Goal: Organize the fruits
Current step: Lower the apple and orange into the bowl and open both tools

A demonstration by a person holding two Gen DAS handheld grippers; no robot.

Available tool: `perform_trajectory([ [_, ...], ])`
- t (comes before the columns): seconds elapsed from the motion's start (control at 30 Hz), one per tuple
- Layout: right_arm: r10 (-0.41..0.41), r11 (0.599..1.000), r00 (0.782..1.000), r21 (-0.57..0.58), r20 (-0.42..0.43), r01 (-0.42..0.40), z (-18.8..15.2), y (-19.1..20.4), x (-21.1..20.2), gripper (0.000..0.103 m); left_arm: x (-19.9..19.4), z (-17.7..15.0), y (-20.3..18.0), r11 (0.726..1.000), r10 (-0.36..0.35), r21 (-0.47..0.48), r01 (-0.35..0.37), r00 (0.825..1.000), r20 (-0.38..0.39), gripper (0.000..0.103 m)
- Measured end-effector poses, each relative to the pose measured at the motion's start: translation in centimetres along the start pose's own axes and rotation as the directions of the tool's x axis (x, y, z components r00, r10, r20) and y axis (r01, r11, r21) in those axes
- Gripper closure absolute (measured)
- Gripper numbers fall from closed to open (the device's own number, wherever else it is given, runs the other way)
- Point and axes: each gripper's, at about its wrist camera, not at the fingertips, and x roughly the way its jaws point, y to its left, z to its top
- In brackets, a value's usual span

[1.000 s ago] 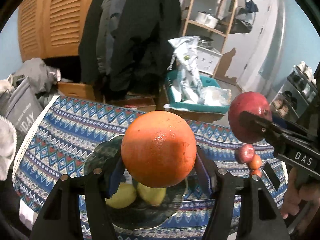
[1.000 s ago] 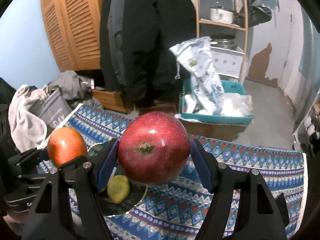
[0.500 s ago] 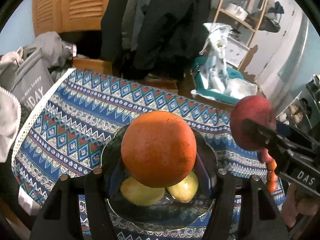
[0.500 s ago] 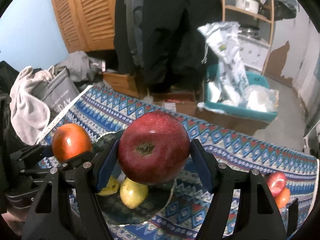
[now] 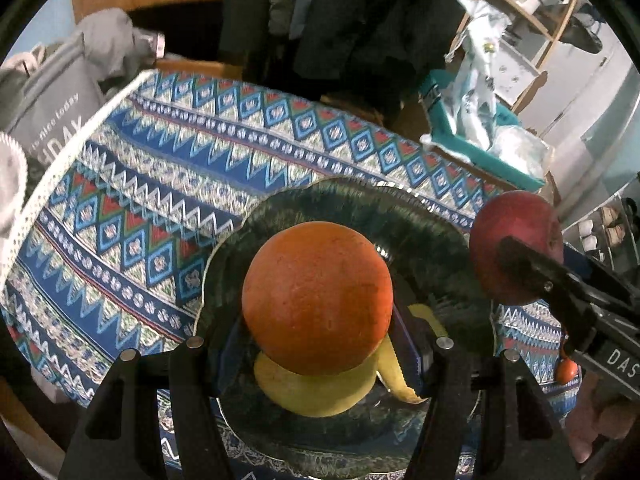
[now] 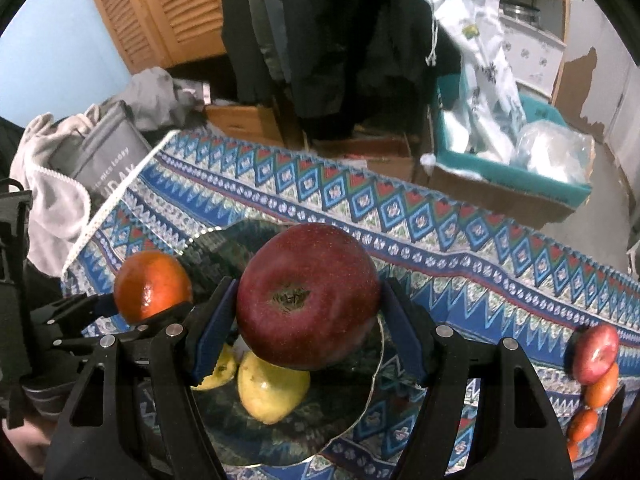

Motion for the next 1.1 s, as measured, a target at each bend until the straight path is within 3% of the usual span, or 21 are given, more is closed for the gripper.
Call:
perform_trajectory([
  [0.4,0.036,0.998,0.996,0.045,-0.079,-0.033,-1.1,-0.9,3.2,0.031,1.8,-0.3,0.3,1.000,0.009,-0.019,-0.010,0.998,-0.056,0.036],
  [0.5,0.044,0.998,0.995,0.050,-0.087,-0.040,-1.2,-0.8,3.5,0.031,1.2,-0.4,0.1,0.999,0.040,0.010,-0.040,0.999,-0.033,0.035],
  [0.57,0.047,0.998,0.994,0.050,-0.094,-0.042,-1.2,-0.7,3.7,0.031,0.7,-0.3,0.1,0.998,0.055,0.027,-0.055,0.998,-0.020,0.028],
  [0.87,0.064,0.997,0.991,0.053,-0.119,-0.058,-1.2,-0.2,4.7,0.030,0.1,-0.8,0.4,0.997,0.070,0.033,-0.069,0.997,-0.017,0.028],
  [1.1,0.080,0.996,0.993,0.053,-0.089,-0.075,-0.4,-0.1,3.7,0.030,-0.1,-0.8,0.4,0.997,0.072,0.032,-0.071,0.997,-0.011,0.028],
])
